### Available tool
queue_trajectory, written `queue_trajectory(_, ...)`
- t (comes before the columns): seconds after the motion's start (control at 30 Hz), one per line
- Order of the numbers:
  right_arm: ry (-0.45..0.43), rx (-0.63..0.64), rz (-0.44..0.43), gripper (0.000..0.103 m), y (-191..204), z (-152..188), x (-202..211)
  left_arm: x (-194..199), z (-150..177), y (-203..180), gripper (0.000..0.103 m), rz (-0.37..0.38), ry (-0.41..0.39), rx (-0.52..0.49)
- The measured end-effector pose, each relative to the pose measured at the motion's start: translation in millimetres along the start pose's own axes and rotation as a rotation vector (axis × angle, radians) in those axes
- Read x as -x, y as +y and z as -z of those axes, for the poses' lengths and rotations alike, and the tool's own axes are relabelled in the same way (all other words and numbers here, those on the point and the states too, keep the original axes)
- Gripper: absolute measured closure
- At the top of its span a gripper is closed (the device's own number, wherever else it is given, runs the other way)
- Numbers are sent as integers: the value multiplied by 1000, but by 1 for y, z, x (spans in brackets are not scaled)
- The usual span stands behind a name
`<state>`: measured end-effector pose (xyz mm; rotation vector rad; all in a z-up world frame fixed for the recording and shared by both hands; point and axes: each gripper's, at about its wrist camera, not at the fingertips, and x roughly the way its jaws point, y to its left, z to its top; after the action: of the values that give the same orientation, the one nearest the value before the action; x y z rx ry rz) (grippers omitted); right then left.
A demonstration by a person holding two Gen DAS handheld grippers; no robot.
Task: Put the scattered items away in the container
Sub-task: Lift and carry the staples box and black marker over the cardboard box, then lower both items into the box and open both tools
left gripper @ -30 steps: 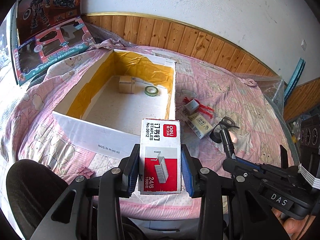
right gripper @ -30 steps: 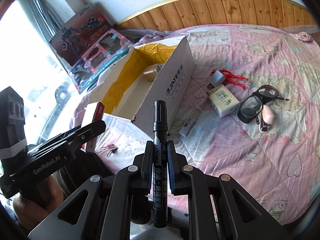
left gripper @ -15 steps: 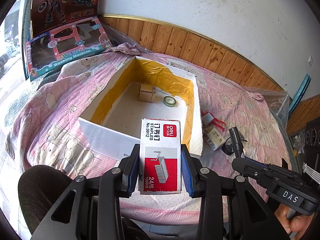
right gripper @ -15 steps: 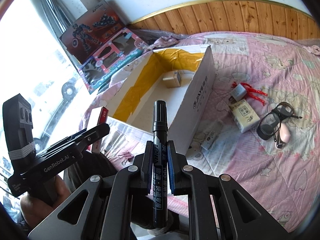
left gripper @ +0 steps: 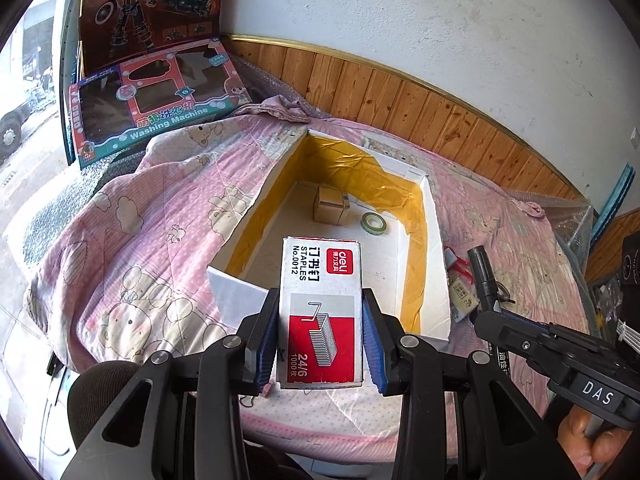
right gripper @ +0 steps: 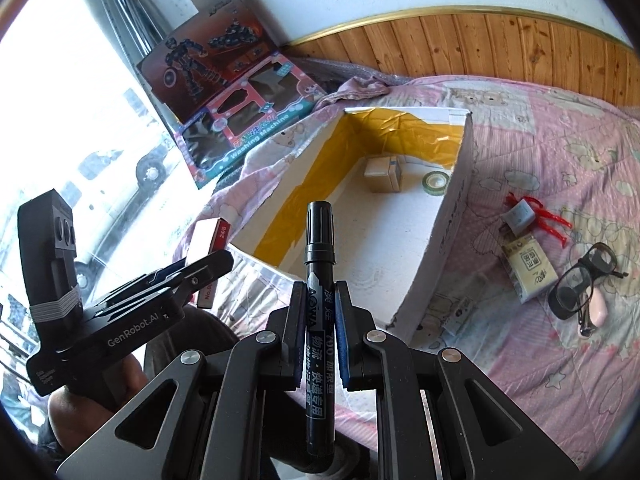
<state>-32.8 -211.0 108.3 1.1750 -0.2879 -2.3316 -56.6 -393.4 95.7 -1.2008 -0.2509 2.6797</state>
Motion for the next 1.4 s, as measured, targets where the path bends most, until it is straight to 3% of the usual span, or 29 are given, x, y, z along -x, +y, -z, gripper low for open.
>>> queue_trajectory(0.57, -20, 51, -3, 90, 29, -48, -24, -19, -32, 23, 64, -24, -15, -49)
queue_trajectory(1.13, 11, 18, 38, 89, 17, -77, -68, -52, -64, 18, 64, 2, -1, -100)
queue_trajectory(1.4, 42, -5, 73, 89, 0, -82, -94, -79, -72, 19, 64, 31, 46, -87)
